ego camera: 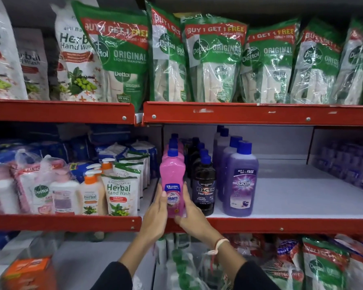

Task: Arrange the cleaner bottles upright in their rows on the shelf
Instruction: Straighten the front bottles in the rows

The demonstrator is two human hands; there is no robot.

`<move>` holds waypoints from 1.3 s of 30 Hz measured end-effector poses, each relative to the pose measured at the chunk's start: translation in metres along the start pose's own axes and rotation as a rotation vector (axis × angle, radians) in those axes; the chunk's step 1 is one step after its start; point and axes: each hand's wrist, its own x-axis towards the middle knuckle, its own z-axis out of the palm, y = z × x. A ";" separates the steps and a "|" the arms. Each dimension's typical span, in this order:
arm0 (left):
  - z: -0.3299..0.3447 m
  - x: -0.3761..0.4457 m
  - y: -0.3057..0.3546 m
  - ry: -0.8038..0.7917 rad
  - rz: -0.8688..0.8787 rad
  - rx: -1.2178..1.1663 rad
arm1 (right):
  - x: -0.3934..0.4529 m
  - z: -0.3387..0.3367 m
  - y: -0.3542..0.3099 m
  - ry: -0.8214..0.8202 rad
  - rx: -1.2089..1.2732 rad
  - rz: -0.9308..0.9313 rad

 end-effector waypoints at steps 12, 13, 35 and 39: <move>0.009 -0.017 0.000 0.281 -0.030 0.180 | -0.014 -0.017 0.013 -0.088 0.024 -0.068; 0.014 -0.020 0.003 0.407 0.034 0.185 | -0.017 -0.020 0.014 -0.055 0.058 -0.066; 0.083 0.000 0.026 -0.042 0.095 0.117 | -0.021 -0.068 0.068 0.076 -0.020 0.019; 0.087 -0.007 0.024 -0.004 0.106 0.153 | -0.037 -0.069 0.067 0.097 -0.057 -0.047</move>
